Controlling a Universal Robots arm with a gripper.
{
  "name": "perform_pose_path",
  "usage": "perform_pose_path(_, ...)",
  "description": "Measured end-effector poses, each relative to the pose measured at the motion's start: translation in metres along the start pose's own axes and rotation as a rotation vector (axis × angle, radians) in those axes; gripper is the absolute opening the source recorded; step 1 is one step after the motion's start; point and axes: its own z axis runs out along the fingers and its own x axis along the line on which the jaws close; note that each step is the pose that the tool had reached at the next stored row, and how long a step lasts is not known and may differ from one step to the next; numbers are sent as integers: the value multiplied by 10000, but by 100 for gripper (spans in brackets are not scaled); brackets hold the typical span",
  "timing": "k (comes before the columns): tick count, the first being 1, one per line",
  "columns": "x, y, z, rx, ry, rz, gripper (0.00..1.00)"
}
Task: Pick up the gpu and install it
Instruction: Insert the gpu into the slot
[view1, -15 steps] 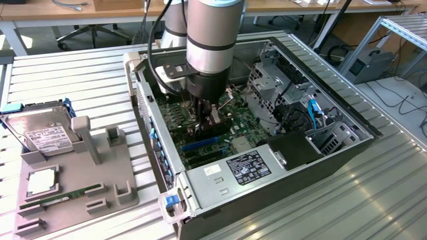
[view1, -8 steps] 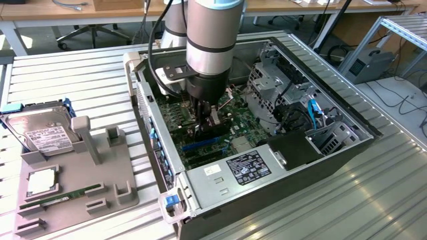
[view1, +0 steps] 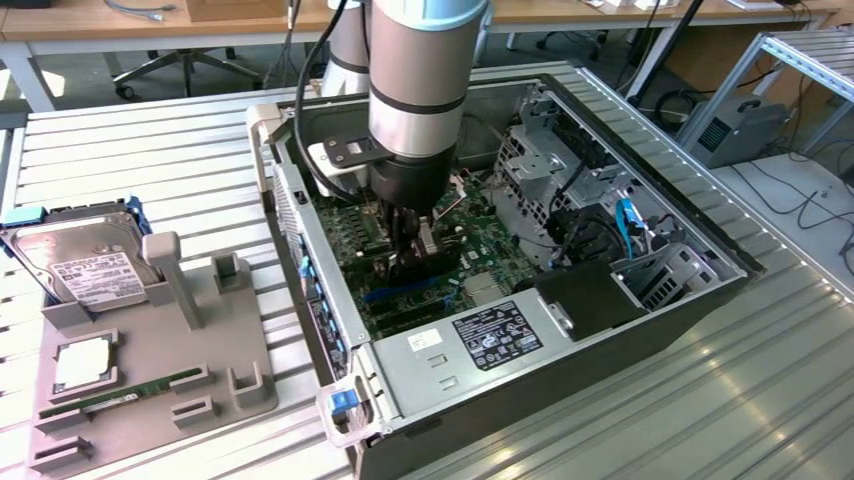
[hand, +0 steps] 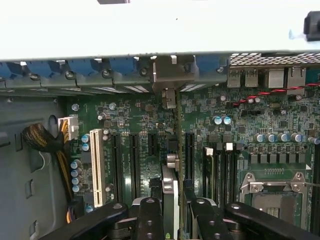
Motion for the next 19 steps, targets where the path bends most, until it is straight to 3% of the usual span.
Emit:
perform_pose_path(10, 7, 2, 78, 0, -9, 4, 27)
perform_pose_path(13, 6, 1, 47, 6, -16, 5, 27)
perform_pose_path(16, 6, 0, 36, 3, 15, 2, 27)
perform_pose_path(19, -1, 1, 34, 2, 104, 1, 27)
